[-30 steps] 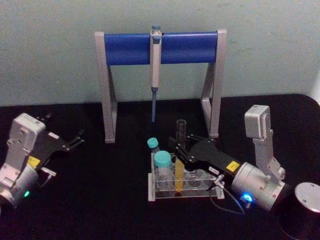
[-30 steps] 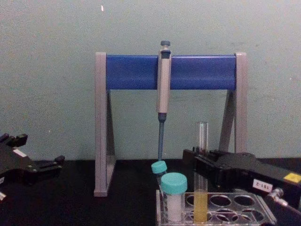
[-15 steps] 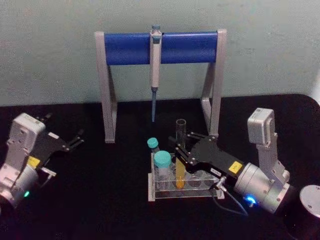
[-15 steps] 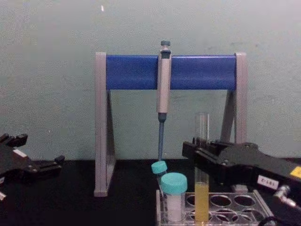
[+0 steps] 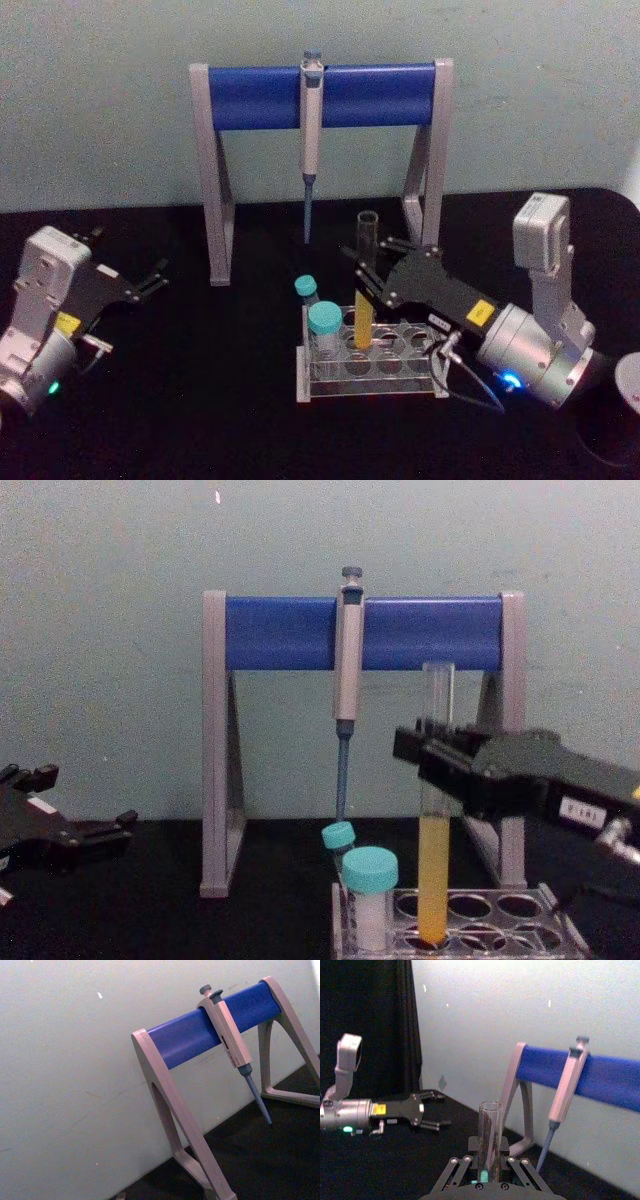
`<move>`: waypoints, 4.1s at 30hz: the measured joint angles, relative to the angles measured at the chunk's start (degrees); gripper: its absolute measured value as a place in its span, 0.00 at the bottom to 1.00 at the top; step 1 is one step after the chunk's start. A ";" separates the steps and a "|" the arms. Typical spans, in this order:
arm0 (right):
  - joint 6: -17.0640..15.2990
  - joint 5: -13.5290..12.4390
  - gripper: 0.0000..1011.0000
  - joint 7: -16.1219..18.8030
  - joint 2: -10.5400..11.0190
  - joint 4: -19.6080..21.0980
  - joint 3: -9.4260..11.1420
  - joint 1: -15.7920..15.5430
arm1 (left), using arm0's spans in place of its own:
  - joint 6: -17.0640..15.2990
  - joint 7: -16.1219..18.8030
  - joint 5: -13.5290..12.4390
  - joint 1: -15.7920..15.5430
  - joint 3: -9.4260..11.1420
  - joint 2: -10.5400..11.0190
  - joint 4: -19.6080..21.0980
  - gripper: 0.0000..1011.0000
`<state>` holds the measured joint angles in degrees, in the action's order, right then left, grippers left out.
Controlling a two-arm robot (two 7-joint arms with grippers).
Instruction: Pick up the test tube from the test tube rack, shake it, then place it back into the test tube rack.
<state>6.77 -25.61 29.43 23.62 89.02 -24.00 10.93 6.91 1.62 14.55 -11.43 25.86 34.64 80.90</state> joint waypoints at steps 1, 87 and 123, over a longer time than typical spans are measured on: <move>0.00 0.00 0.23 0.01 0.05 0.34 0.10 0.07 | 0.00 0.00 0.00 0.00 0.00 0.00 0.00 0.99; 3.47 2.26 0.23 -3.32 -3.49 -5.23 3.64 5.14 | 0.00 0.00 0.00 0.00 0.00 0.00 0.00 0.99; 0.34 -3.69 0.23 1.17 -1.99 -0.56 2.63 2.15 | 0.00 0.00 0.00 0.00 0.00 0.00 0.00 0.99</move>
<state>7.11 -29.30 30.60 21.63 88.46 -21.37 13.08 6.91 1.62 14.55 -11.43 25.86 34.65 80.90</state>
